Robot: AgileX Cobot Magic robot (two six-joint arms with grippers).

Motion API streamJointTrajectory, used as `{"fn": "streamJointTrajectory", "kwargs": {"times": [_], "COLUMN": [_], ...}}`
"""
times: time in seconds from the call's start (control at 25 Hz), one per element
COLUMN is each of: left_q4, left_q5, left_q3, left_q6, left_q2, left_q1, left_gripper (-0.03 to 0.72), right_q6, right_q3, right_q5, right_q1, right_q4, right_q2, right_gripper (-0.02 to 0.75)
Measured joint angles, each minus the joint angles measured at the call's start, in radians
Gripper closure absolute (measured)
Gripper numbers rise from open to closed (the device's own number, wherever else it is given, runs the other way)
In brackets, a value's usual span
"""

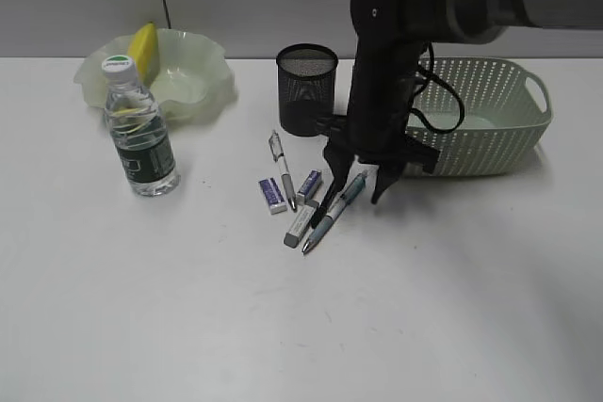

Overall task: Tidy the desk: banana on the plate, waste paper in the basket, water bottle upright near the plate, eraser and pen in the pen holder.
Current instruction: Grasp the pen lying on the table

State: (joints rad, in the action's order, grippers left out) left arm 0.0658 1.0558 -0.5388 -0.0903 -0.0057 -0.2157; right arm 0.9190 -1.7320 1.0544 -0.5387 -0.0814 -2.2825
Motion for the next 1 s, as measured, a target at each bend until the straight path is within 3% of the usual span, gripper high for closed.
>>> {"fn": "streamJointTrajectory", "kwargs": {"times": [0.56,0.64,0.84,1.0], "left_q4": [0.001,0.001,0.001,0.001], "left_q5": [0.000,0.000,0.000,0.000], "left_q3": [0.000,0.000,0.000,0.000], "left_q6": [0.000,0.000,0.000,0.000], "left_q2": [0.000,0.000,0.000,0.000], "left_q1": [0.000,0.000,0.000,0.000], "left_gripper": [0.306,0.306,0.306,0.306], "right_q6": [0.014,0.014,0.013,0.000], "right_q3": [-0.018,-0.019,-0.019,-0.019], "right_q5": [-0.051,-0.046,-0.008,0.021], "right_q1": [-0.003,-0.003,-0.003,-0.004], "right_q4": [0.011,0.006,-0.005,-0.003], "right_q2": [-0.061,-0.066,-0.075,-0.075], "right_gripper": [0.353,0.392,0.586,0.598]}}
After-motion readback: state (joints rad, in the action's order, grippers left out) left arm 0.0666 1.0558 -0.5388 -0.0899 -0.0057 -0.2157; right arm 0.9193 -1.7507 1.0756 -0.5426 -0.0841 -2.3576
